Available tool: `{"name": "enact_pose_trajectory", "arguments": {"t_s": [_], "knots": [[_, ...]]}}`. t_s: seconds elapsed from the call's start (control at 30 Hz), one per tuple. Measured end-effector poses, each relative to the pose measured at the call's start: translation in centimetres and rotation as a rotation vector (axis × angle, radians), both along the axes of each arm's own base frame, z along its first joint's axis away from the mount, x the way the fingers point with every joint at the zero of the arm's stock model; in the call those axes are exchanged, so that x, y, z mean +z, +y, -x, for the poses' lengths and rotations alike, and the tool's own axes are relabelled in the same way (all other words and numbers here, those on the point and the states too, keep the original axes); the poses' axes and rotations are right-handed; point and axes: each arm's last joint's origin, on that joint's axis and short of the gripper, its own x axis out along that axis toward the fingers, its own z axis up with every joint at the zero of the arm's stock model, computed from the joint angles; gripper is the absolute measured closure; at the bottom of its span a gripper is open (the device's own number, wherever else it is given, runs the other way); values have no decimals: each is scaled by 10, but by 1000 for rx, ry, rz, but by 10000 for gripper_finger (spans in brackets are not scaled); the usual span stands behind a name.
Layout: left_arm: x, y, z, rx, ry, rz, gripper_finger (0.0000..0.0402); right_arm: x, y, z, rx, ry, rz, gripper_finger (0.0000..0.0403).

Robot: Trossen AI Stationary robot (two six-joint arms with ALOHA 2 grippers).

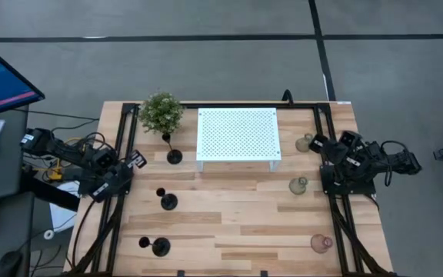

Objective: Pick & Place candle stick holders
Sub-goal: Put the top black candle holder on the shelf

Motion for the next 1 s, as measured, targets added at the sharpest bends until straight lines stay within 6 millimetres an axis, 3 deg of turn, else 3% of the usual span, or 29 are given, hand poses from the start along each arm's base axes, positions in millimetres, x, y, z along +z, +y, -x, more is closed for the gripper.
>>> {"name": "enact_pose_trajectory", "arguments": {"t_s": [0.47, 0.67, 1.0], "knots": [[2, 7, -3, 210, 49, 189, 394, 0, -1, 0, 14, 4, -40, 403], [7, 11, -5, 292, 68, 301, 394, 0, -1, 0, -60, 12, 21, 403], [30, 13, -6, 319, 14, 391, 394, 0, -1, 0, -74, 6, 14, 403]]}}
